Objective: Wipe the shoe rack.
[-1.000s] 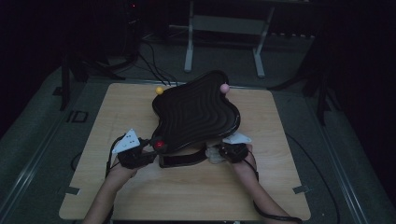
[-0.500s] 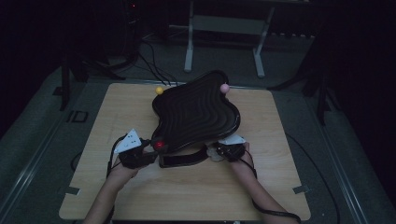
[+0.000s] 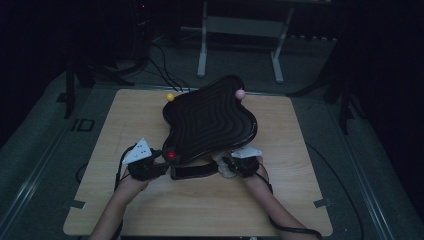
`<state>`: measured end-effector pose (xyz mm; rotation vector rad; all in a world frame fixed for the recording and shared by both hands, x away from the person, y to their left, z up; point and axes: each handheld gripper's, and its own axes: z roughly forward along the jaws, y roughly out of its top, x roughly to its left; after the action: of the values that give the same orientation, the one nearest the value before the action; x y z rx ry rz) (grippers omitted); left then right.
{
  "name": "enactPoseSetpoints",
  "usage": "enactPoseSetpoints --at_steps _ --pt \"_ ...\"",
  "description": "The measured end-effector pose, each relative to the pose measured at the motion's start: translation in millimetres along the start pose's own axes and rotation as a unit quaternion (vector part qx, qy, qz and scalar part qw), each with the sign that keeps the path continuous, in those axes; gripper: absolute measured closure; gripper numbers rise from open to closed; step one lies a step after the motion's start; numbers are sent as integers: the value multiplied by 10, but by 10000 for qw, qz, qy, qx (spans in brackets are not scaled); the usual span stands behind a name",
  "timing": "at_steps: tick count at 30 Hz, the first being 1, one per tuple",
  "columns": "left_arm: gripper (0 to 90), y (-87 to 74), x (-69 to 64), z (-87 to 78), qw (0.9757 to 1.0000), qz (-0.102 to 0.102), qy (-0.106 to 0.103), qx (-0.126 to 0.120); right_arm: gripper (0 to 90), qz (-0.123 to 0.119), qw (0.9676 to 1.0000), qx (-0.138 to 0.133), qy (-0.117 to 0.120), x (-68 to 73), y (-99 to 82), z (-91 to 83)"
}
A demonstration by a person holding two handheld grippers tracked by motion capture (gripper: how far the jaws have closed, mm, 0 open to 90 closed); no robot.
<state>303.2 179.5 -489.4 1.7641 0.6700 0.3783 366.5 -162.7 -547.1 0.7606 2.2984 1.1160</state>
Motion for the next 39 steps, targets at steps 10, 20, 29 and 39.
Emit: enactPoseSetpoints --at_steps 10,20,29,39 --pt "592 -3 0 4 10000 -32 -11 -6 700 398 9992 -56 20 39 -29 12" --pt "592 -13 0 4 10000 -47 -9 -39 700 102 9995 71 -288 106 -30 -24" --pt "592 -17 -2 2 10000 -53 -1 -44 697 -117 9999 105 48 240 -8 -77" --pt "592 -20 4 4 10000 -65 -22 -54 695 -210 9984 20 524 446 -11 -82"
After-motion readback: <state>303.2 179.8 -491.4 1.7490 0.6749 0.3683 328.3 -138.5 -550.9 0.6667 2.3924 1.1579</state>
